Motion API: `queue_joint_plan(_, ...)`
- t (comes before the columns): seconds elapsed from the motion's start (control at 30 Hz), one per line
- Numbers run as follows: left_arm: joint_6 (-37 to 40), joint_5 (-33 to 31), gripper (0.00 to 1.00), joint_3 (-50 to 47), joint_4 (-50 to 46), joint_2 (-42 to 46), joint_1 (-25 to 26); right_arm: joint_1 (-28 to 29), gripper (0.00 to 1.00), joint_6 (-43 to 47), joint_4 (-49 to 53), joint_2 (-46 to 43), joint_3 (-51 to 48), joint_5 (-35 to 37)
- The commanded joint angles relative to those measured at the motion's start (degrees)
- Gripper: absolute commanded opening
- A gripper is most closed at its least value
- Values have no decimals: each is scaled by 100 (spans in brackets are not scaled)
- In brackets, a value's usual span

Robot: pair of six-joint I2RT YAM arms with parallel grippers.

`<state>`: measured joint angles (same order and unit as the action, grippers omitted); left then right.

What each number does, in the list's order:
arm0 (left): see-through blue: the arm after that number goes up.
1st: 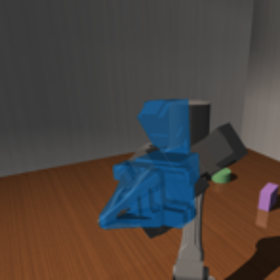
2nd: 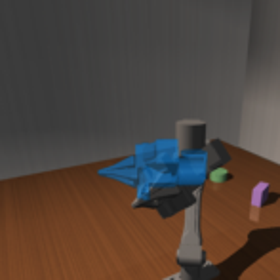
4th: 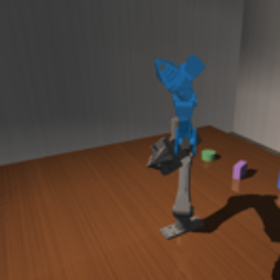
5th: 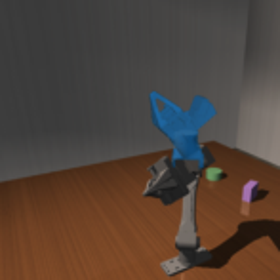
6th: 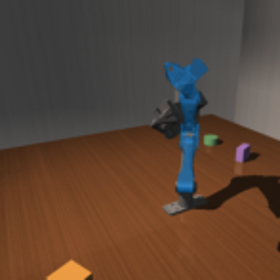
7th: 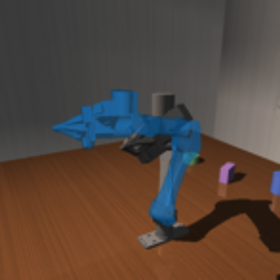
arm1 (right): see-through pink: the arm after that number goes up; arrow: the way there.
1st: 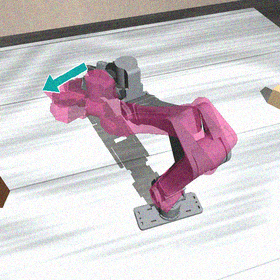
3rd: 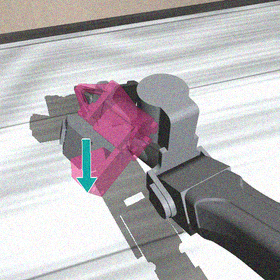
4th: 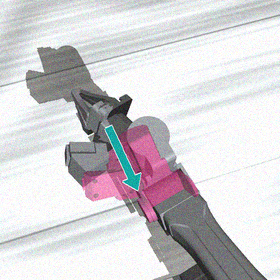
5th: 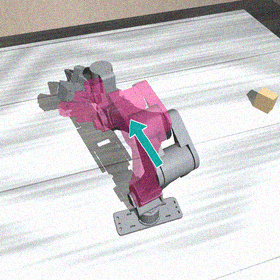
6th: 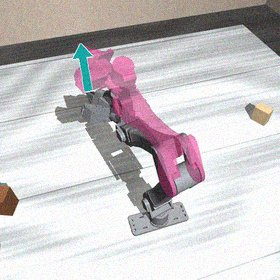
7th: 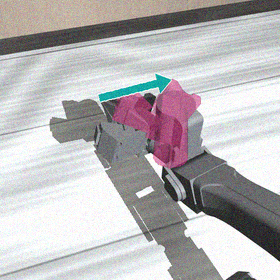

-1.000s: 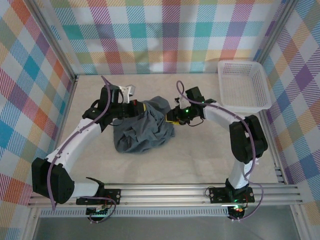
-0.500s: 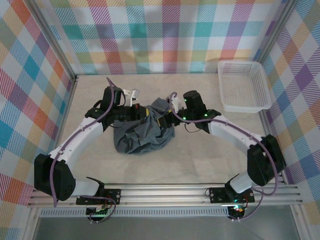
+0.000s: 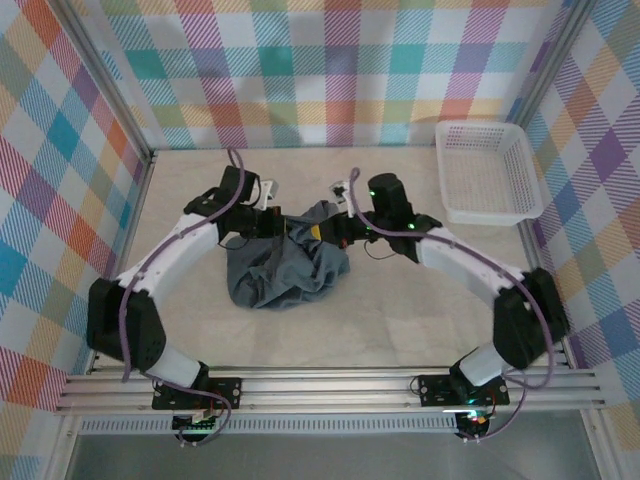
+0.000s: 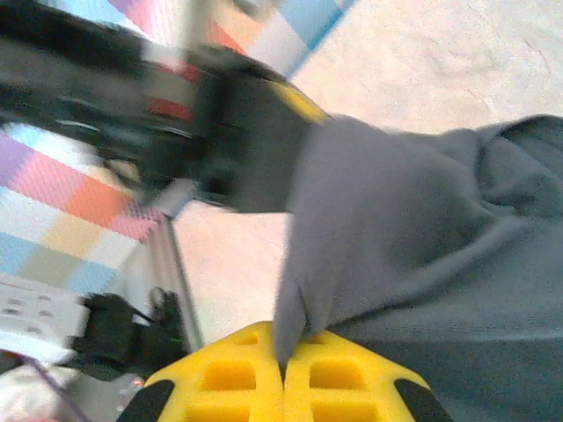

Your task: Fold the inside-out t-shirt

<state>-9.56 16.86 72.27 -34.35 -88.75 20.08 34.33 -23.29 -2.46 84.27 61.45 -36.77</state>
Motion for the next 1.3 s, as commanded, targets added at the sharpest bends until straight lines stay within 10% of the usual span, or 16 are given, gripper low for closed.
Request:
queue_joint_plan(0.0, 499, -686, 15, 215, -544, -230, -135, 4, 0, -1460, -1664, -384, -408, -196)
queue_joint_plan(0.23, 140, 212, 44, -166, -29, 888, -102, -5, 0, -1468, -1060, 165, 42, -207)
queue_joint_plan(0.5, 411, -695, 48, -804, 338, 1721, 1256, -15, 0, -1413, -549, 667, 515, -266)
queue_joint_plan(1.0, 469, -1790, 40, -375, 1025, 417, 1198, -13, 0, -1453, -342, 674, 769, -764)
queue_joint_plan(1.1, 224, -1365, 0, -411, 1037, 627, 1038, -169, 0, -1171, 333, 609, 830, -316)
queue_joint_plan(1.27, -881, 1757, 0, -424, 1352, 1135, 419, -1153, 0, -915, 570, 1043, 419, -16)
